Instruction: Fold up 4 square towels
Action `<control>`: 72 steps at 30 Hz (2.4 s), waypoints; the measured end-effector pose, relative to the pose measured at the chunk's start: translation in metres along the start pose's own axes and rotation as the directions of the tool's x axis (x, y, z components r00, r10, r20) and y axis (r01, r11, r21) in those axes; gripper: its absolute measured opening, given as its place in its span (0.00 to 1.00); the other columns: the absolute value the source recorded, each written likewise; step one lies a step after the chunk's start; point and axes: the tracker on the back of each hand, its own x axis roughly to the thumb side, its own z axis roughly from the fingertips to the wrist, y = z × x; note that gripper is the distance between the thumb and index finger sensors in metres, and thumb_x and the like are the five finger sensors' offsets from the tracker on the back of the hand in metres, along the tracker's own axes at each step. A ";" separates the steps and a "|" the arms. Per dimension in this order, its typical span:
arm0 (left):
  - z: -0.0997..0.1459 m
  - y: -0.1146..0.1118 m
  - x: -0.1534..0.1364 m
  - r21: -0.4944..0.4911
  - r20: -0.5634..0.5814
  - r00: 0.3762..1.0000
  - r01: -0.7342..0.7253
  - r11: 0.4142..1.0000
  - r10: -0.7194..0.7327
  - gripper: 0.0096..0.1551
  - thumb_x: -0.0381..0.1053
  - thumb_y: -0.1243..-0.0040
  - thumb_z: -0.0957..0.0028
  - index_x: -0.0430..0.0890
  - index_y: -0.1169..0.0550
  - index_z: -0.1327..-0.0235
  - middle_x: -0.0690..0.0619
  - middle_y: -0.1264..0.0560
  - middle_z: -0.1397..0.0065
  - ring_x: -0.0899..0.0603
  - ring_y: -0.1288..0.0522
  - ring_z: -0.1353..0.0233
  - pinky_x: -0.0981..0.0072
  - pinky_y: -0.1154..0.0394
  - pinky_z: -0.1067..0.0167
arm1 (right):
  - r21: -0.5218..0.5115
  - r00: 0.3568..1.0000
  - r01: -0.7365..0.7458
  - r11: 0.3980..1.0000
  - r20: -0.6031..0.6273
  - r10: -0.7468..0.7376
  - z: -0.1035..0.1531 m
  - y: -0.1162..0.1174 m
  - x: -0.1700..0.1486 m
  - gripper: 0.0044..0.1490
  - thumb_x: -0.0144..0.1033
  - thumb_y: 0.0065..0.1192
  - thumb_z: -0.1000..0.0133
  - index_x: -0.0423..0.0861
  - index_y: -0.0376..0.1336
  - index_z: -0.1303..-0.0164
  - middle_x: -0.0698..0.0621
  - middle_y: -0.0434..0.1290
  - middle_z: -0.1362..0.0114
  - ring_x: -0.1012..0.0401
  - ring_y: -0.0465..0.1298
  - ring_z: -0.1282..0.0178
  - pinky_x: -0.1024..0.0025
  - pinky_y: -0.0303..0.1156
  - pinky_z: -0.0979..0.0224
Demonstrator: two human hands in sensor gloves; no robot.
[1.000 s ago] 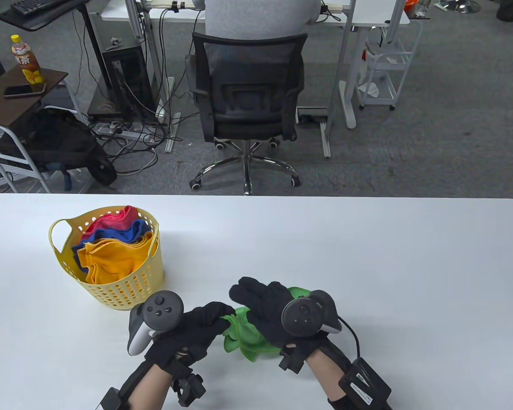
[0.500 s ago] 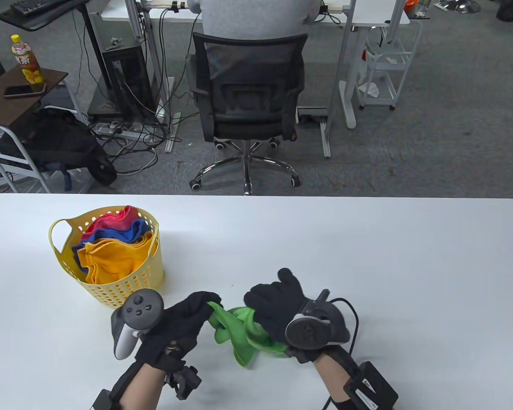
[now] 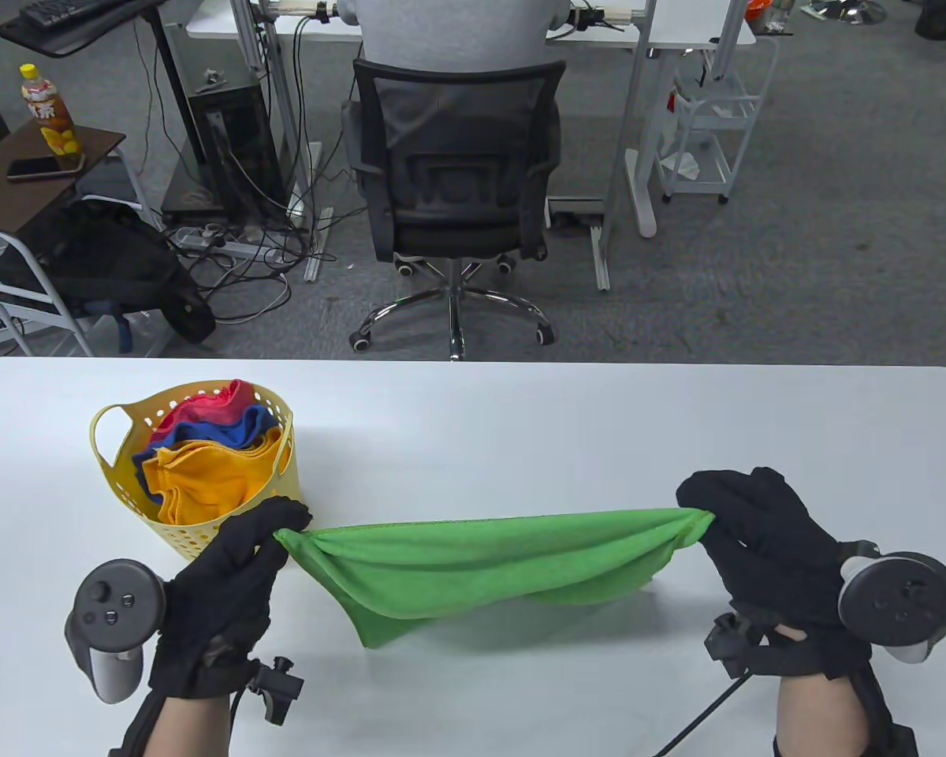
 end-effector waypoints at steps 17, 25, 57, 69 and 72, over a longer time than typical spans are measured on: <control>-0.026 -0.001 0.004 -0.171 0.007 0.997 -0.074 0.983 0.076 0.20 0.53 0.39 0.41 0.63 0.21 0.36 0.62 0.14 0.41 0.45 0.25 0.21 0.33 0.45 0.17 | 0.222 0.886 0.450 0.865 -0.226 -0.404 0.016 0.003 -0.058 0.22 0.29 0.67 0.42 0.48 0.75 0.38 0.38 0.84 0.43 0.53 0.83 0.54 0.27 0.62 0.29; -0.135 -0.024 0.020 -0.086 -0.103 0.878 0.461 0.883 -0.468 0.18 0.52 0.35 0.47 0.69 0.18 0.45 0.68 0.15 0.37 0.47 0.29 0.16 0.35 0.45 0.15 | -0.025 0.924 0.119 0.993 -0.363 -0.119 -0.044 0.028 -0.115 0.22 0.24 0.68 0.45 0.48 0.77 0.42 0.38 0.82 0.39 0.50 0.82 0.49 0.27 0.61 0.30; 0.015 -0.086 -0.069 -0.245 0.253 0.705 0.710 0.661 -0.663 0.19 0.53 0.35 0.47 0.69 0.18 0.44 0.65 0.18 0.31 0.47 0.32 0.15 0.39 0.46 0.14 | 0.462 0.916 -0.267 0.846 -0.151 0.372 0.087 0.086 -0.145 0.23 0.30 0.70 0.47 0.53 0.77 0.42 0.36 0.74 0.24 0.44 0.75 0.31 0.27 0.58 0.28; -0.001 -0.100 -0.120 -0.276 0.065 0.621 0.763 0.584 -0.781 0.29 0.53 0.40 0.44 0.65 0.27 0.27 0.57 0.28 0.18 0.39 0.39 0.12 0.36 0.48 0.16 | 0.793 0.366 -0.059 0.606 -0.548 0.753 0.113 0.120 -0.178 0.48 0.58 0.60 0.43 0.29 0.65 0.29 0.25 0.71 0.33 0.39 0.73 0.44 0.28 0.59 0.33; -0.002 -0.096 -0.121 -0.270 0.042 0.648 0.740 0.616 -0.761 0.29 0.54 0.40 0.44 0.64 0.27 0.27 0.56 0.29 0.18 0.39 0.40 0.12 0.35 0.49 0.16 | 0.824 0.342 -0.107 0.557 -0.496 0.798 0.130 0.137 -0.167 0.51 0.54 0.68 0.46 0.27 0.59 0.29 0.27 0.66 0.37 0.43 0.71 0.47 0.31 0.59 0.33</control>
